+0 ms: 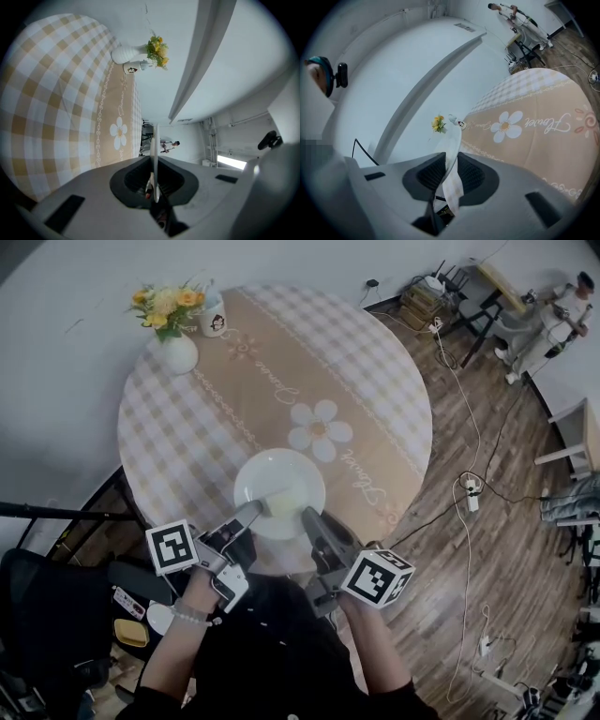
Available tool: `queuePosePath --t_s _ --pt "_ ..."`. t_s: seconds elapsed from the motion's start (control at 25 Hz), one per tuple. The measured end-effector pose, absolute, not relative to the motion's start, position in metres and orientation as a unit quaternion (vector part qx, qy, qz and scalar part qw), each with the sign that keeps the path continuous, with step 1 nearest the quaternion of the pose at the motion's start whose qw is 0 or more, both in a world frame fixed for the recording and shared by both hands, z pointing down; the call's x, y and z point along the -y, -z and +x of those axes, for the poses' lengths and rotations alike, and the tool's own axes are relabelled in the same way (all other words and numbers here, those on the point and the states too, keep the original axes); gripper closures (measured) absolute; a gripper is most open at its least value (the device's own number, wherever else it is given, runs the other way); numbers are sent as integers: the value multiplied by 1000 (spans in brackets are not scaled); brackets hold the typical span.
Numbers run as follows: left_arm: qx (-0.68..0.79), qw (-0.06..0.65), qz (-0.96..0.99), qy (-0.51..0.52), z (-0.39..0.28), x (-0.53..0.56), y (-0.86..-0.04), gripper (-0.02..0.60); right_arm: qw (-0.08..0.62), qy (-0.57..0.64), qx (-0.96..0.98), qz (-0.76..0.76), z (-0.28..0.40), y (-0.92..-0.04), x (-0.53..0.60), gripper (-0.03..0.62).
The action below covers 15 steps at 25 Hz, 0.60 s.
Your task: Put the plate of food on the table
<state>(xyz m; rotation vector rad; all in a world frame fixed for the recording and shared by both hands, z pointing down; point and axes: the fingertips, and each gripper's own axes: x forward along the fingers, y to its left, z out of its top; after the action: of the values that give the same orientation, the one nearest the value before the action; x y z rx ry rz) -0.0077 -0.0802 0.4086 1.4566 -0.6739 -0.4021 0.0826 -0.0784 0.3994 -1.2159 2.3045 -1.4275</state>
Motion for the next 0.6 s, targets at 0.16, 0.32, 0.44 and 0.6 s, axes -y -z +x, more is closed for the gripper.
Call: queuePosePath --t_s 0.16,0.32,0.44,0.6 --pt "296 685 643 171 -15 92 -424 566 80 488 -764 -415 75 -414 89 539" --pt "296 692 639 159 -18 104 -444 566 73 496 -755 -423 72 -435 100 539" --pt "293 699 635 151 -18 111 -459 568 63 502 -748 -430 71 -451 105 539" --pt "283 708 632 143 -15 121 -477 568 58 510 -737 -439 73 -470 114 539"
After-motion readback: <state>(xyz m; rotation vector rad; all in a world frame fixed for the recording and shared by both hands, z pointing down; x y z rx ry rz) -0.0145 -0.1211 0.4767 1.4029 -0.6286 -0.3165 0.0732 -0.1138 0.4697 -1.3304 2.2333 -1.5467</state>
